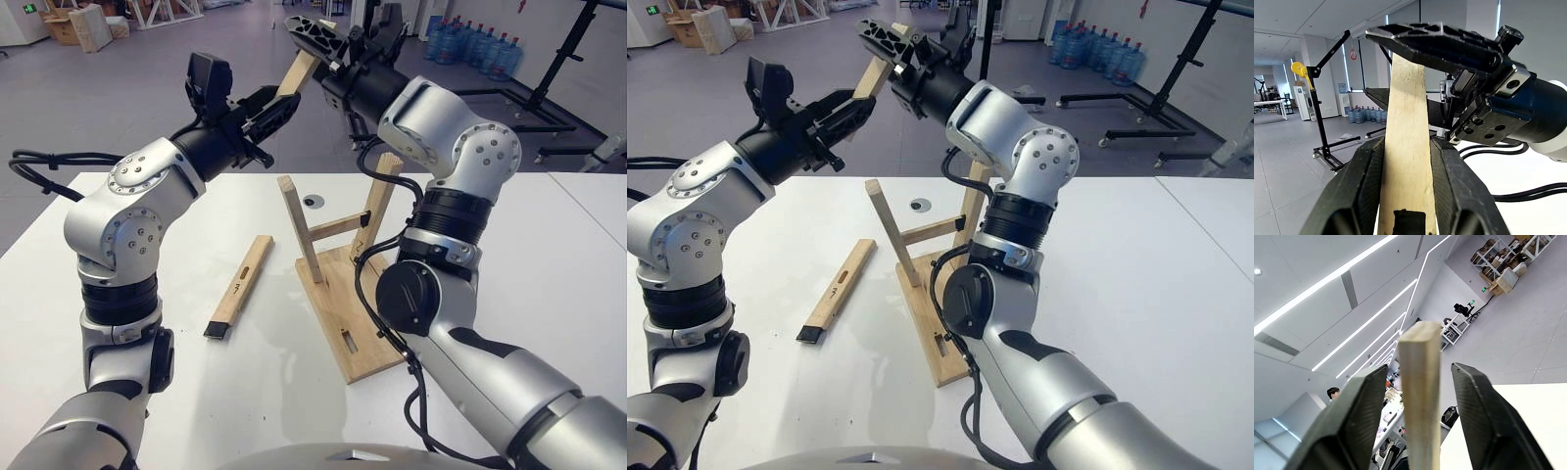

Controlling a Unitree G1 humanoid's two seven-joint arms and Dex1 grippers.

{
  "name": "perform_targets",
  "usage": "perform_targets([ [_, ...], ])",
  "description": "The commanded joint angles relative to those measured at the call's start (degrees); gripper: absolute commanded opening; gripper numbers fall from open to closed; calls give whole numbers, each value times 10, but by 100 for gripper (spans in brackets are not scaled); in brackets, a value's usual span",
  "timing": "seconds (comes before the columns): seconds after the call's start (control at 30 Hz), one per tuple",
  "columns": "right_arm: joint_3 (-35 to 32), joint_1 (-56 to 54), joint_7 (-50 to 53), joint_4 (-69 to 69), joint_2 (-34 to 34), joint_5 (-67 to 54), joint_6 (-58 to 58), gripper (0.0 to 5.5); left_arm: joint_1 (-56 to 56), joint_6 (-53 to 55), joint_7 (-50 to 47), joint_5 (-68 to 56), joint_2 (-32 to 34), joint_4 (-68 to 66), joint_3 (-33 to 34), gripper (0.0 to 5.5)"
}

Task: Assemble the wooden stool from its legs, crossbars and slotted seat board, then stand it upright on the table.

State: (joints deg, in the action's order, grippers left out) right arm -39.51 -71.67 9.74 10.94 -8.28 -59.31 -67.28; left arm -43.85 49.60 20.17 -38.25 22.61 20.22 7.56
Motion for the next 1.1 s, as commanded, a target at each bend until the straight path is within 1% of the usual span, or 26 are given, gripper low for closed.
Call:
perform_targets([
  [0.03,20,9,14,6,2,-24,13,175,7,9,0,-6,-1,12,-7,128],
  [0.07,24,10,16,6,2,-28,15,152,7,9,0,-6,-1,13,-7,128],
  [0.1,28,12,18,6,3,-32,18,147,7,10,-1,-5,-2,14,-8,128],
  [0.2,40,18,25,4,6,-44,25,81,8,10,-1,-6,-3,16,-9,128],
  [0.27,47,20,28,3,9,-50,31,58,8,7,0,-4,-3,15,-11,128],
  [0.6,90,42,32,-15,34,-55,53,44,23,4,-1,19,6,11,-23,128],
  [0.63,98,45,29,-20,40,-49,55,41,23,9,-6,15,2,9,-17,171],
  [0.8,125,58,16,-32,64,-36,69,39,20,22,-25,-3,-7,7,8,234],
  [0.9,131,62,10,-32,77,-34,78,39,3,20,-35,-20,1,8,48,275],
  [0.93,131,61,7,-30,82,-35,81,39,0,19,-37,-31,7,11,68,278],
  [1.03,104,32,-11,-11,123,-51,104,39,-29,30,-64,-133,7,7,171,278],
  [1.07,93,17,-24,-4,150,-51,116,39,-48,27,-92,-176,3,-6,209,278],
  [1.1,85,4,-43,-1,192,-42,127,39,-65,17,-130,-214,-3,-31,248,278],
])
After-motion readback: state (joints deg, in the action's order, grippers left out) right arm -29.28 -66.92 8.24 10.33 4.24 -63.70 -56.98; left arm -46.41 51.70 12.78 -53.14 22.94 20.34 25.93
